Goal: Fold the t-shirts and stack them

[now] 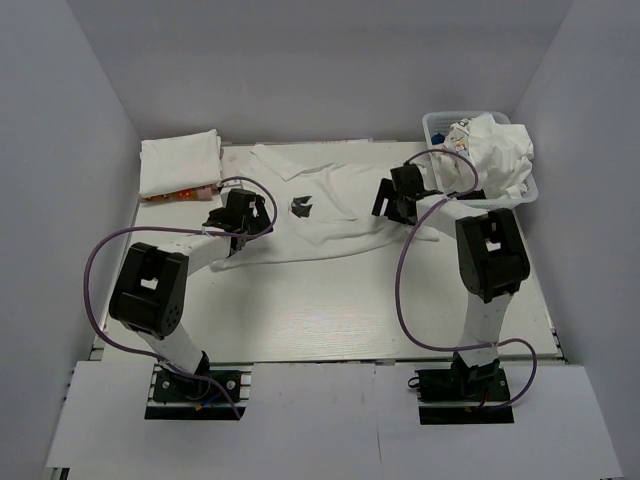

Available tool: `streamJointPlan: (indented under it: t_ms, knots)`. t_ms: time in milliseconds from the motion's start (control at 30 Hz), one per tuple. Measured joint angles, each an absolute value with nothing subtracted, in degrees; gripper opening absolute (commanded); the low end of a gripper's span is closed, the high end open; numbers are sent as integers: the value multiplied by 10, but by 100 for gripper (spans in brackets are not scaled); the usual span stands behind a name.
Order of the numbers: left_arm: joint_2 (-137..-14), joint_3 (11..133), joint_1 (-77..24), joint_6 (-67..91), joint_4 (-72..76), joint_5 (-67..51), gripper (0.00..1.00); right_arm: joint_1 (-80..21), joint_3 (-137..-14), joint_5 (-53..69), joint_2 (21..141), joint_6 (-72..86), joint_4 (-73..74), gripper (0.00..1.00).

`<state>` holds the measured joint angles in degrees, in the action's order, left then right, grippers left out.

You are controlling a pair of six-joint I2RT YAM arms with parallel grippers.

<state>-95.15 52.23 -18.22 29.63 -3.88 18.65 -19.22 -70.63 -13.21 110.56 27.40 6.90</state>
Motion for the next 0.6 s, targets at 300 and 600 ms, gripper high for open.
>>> streamJointPlan:
  t_ms: [300,600]
  knots:
    - [-952,522,-182,296,-39,203,100,-191,-801,-189,1152,244,108,90]
    - [-959,522,-182,297,-40,204,100,-187,-828,-146,1154,189,81,90]
